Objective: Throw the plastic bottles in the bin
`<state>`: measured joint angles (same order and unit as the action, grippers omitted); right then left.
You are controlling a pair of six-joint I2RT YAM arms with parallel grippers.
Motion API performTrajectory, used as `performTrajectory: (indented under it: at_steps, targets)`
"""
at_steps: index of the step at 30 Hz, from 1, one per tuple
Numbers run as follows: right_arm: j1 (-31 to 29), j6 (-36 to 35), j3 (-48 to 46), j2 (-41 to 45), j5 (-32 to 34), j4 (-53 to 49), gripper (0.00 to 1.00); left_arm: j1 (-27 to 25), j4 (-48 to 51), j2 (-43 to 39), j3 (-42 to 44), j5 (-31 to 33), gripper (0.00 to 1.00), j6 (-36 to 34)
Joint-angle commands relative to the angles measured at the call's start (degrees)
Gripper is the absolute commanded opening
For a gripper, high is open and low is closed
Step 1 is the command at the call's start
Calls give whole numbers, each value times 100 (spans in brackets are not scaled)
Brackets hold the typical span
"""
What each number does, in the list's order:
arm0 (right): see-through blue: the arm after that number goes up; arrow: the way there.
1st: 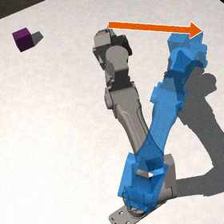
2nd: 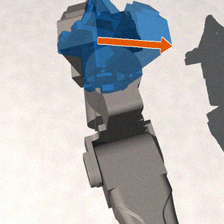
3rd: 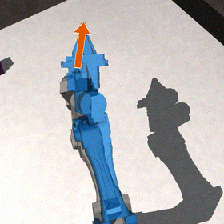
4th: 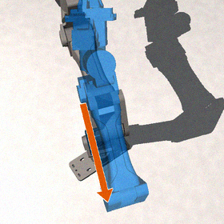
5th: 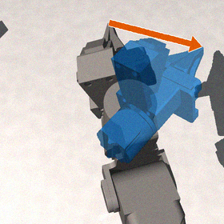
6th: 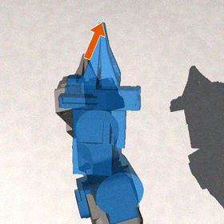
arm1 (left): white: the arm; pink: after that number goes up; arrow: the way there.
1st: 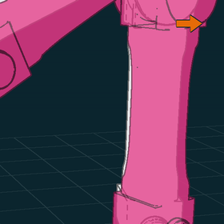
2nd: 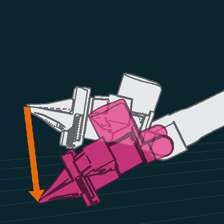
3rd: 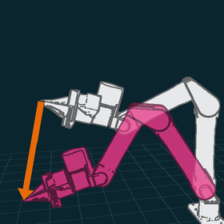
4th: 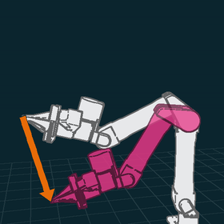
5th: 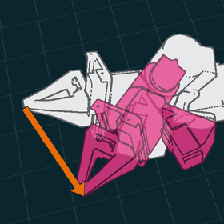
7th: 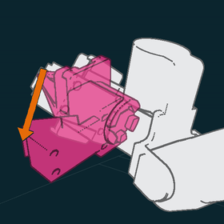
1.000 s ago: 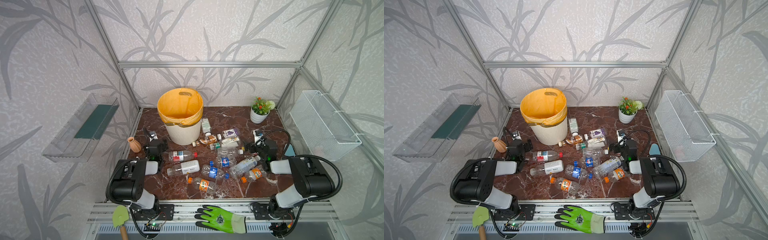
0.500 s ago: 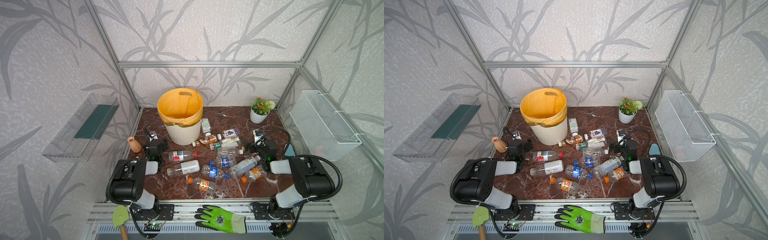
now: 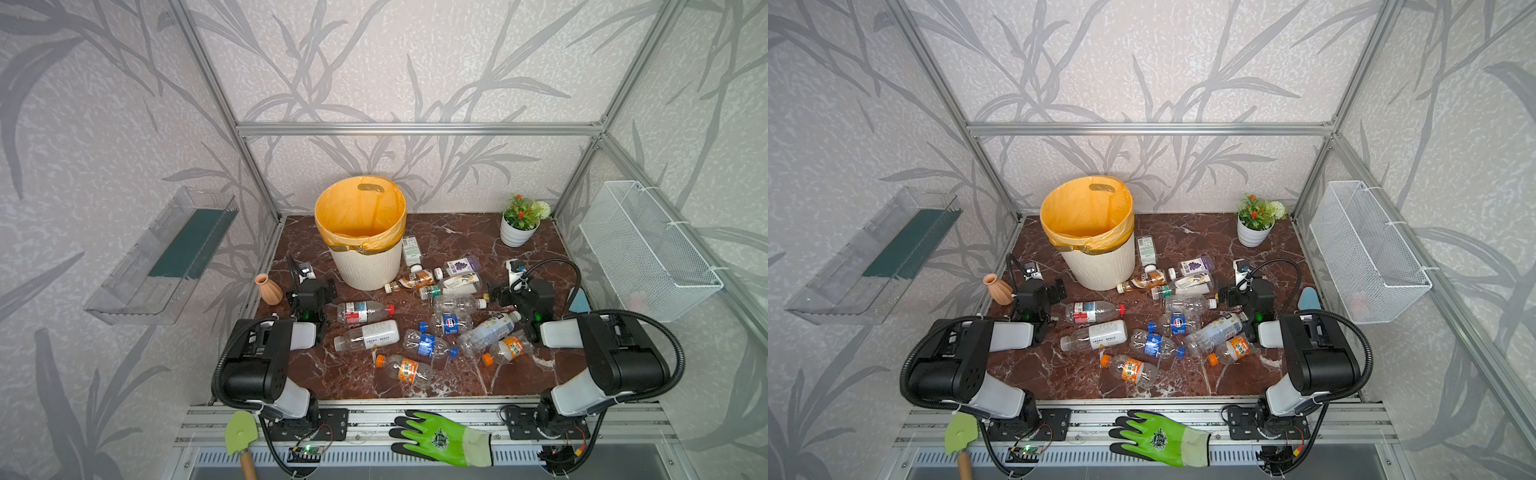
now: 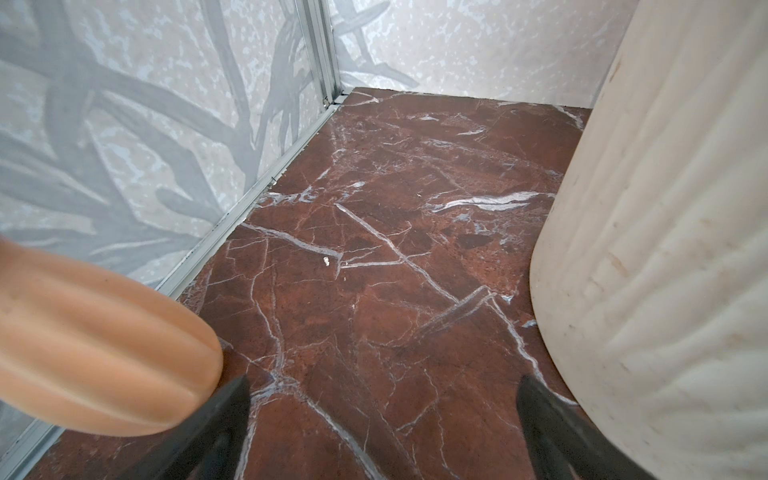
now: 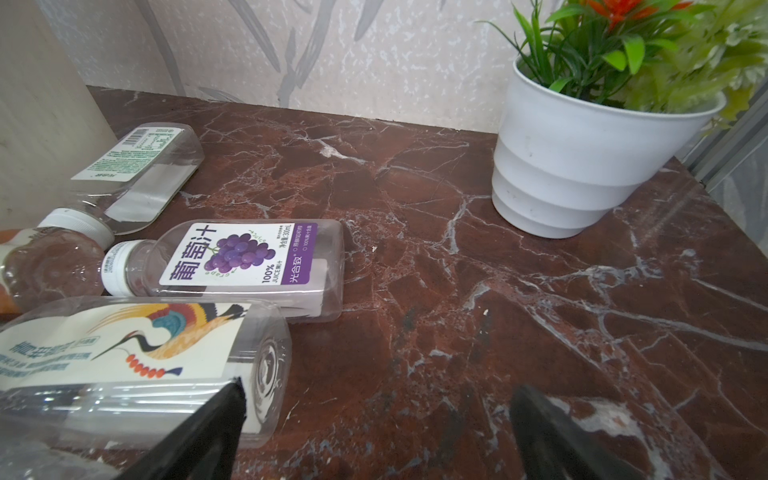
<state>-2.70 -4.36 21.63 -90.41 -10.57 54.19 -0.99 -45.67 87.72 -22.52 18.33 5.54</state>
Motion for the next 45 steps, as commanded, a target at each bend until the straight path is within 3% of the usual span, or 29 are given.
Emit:
performTrajectory:
  at_steps: [1,4,5,7,9,15,21,24,26,32,45]
  targets:
    - [22,21,-27,-43,24,224,99,8,-78,-83,-60,34,99,-36]
    - [24,103,-27,232,212,9,99,20,348,-366,-189,255,99,58]
    - [24,79,56,513,143,-401,100,12,620,-502,-290,447,99,77]
    - [19,197,422,1124,40,-1809,98,24,2272,-1060,-834,588,99,342]
    - [8,446,785,1542,-278,-2743,95,26,3056,-1391,-1229,715,94,527]
    - [-650,1074,2052,1545,-365,-4080,90,16,4430,-2108,-1685,1058,91,1506]
    - [-1838,1104,4132,190,179,-5513,91,13,5364,-2631,-1627,1052,92,2402]
    - [-2314,1110,4968,-670,516,-5824,100,5,5615,-2766,-1584,977,92,2593]
    - [-2504,1162,5562,-1365,681,-6042,99,4,5733,-2849,-1539,1003,92,2647]
    - [-2701,1361,6874,-2747,996,-6488,99,3,5877,-2975,-1432,848,92,2793]
    - [-2917,1491,8428,-4195,988,-7121,99,-3,6051,-2730,-1558,770,93,2933]
